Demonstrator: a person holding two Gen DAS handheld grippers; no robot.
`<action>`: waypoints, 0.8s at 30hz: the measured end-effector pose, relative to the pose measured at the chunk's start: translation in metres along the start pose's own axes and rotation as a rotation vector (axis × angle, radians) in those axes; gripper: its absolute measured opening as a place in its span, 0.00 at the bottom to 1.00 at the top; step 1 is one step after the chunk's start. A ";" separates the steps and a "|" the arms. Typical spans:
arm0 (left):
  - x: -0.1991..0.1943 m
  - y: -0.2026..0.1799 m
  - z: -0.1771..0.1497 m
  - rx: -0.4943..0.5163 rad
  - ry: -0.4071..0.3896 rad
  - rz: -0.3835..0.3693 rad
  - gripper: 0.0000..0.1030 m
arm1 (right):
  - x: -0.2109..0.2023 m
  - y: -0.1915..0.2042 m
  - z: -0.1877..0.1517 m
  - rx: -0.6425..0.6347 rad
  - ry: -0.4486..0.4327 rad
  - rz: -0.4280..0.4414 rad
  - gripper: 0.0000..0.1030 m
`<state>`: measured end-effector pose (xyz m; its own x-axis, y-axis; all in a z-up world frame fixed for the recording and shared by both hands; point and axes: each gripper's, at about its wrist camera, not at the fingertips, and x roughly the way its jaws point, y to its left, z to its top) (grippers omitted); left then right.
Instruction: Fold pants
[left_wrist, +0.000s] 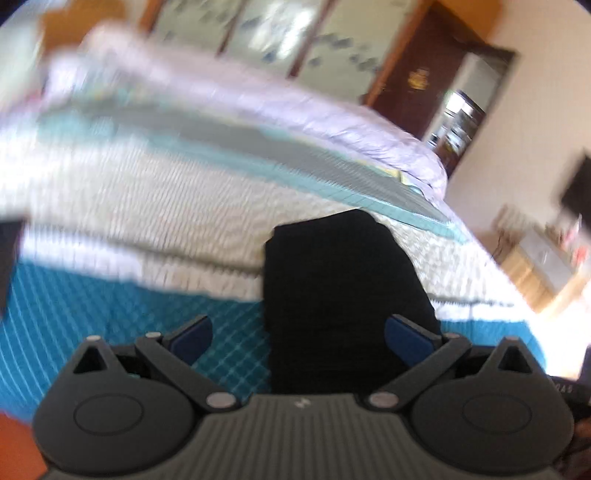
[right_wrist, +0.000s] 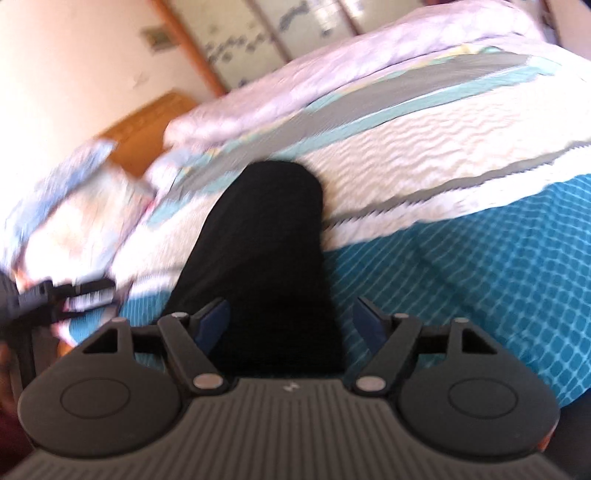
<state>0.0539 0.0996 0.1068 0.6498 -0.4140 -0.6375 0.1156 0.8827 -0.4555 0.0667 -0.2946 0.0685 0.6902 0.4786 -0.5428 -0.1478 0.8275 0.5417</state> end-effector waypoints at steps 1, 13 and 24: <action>0.007 0.012 0.003 -0.068 0.034 -0.031 1.00 | 0.001 -0.005 0.003 0.040 -0.014 0.004 0.82; 0.106 0.009 -0.006 -0.182 0.235 -0.113 0.86 | 0.071 -0.004 0.022 0.040 0.066 0.029 0.90; 0.097 -0.035 -0.002 -0.049 0.197 -0.116 0.44 | 0.037 -0.008 0.020 0.098 0.000 0.094 0.41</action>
<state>0.1114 0.0281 0.0603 0.4743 -0.5520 -0.6859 0.1412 0.8167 -0.5596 0.1076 -0.2897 0.0573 0.6763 0.5531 -0.4866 -0.1418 0.7459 0.6507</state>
